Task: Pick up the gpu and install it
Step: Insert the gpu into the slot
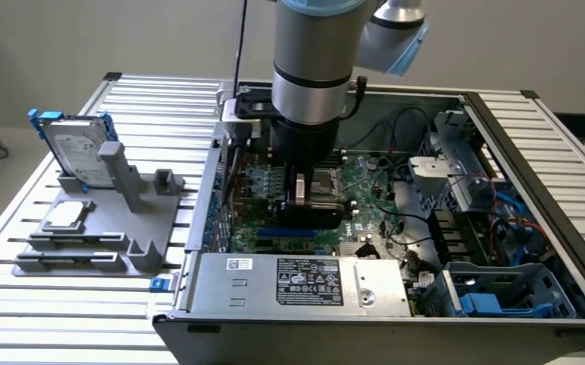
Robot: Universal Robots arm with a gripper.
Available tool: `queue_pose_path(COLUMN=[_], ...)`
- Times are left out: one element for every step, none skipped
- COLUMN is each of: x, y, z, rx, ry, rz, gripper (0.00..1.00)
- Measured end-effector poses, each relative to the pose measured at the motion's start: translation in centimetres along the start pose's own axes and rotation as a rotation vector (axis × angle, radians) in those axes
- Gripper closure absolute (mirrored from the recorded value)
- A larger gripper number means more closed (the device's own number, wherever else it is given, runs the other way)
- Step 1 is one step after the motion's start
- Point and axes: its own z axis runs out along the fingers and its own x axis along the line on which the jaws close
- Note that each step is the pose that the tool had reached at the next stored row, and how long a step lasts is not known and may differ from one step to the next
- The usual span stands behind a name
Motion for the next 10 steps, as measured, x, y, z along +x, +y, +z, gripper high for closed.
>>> queue_pose_path(x=[0.0, 0.0, 0.01, 0.01, 0.01, 0.01, 0.01, 0.01, 0.01, 0.01], y=[0.0, 0.0, 0.01, 0.01, 0.01, 0.02, 0.03, 0.05, 0.07, 0.11], z=[0.0, 0.01, 0.02, 0.03, 0.05, 0.08, 0.09, 0.1, 0.12, 0.13], rx=[-0.0002, -0.0003, -0.0003, -0.0004, -0.0004, -0.0004, -0.0006, -0.0008, -0.001, -0.0011], ry=[0.0, -0.0001, -0.0001, -0.0003, -0.0011, -0.0025, -0.0039, -0.0054, -0.0068, -0.0075], rz=[0.0, 0.0, 0.0, 0.0, 0.0, 0.0, 0.0, 0.0, 0.0, 0.001], gripper=[0.74, 0.74, 0.74, 0.74, 0.74, 0.74, 0.74, 0.74, 0.74, 0.74])
